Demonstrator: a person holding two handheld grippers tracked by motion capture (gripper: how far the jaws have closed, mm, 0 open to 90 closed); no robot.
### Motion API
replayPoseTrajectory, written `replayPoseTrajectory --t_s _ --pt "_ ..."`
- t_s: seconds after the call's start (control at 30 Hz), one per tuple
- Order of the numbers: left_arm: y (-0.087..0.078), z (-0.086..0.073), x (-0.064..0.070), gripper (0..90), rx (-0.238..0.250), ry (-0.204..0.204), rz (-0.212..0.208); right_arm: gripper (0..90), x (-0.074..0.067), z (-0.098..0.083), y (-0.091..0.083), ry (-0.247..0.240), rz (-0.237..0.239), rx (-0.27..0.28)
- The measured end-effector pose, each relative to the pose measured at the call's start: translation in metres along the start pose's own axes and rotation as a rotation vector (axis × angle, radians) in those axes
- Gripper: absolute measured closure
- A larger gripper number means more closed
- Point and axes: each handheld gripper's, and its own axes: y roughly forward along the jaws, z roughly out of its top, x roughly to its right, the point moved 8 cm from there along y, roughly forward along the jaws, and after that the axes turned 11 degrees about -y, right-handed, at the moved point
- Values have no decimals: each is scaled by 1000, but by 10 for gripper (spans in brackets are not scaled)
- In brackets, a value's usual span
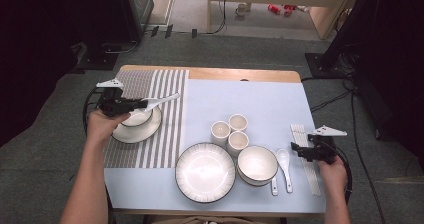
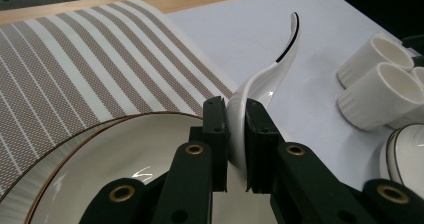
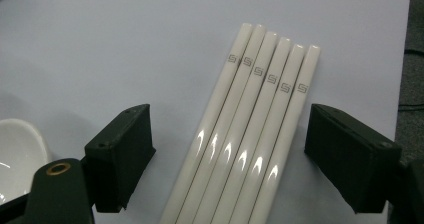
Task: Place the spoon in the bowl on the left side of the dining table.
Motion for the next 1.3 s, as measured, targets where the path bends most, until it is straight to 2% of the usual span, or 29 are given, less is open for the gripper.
replayPoseTrajectory --t_s 0.17,0.33,0.83,1.3 --pt "0 -1 -4 834 -1 -5 6 157 -1 0 2 -3 0 7" --pt "1 -2 -8 834 -3 -6 20 153 -2 0 3 -20 -10 1" --pt "2 -8 -17 833 -18 -20 49 152 -2 -1 3 -19 -9 1" --pt "-3 -13 -30 831 -16 -56 63 152 -3 0 3 -18 -11 0"
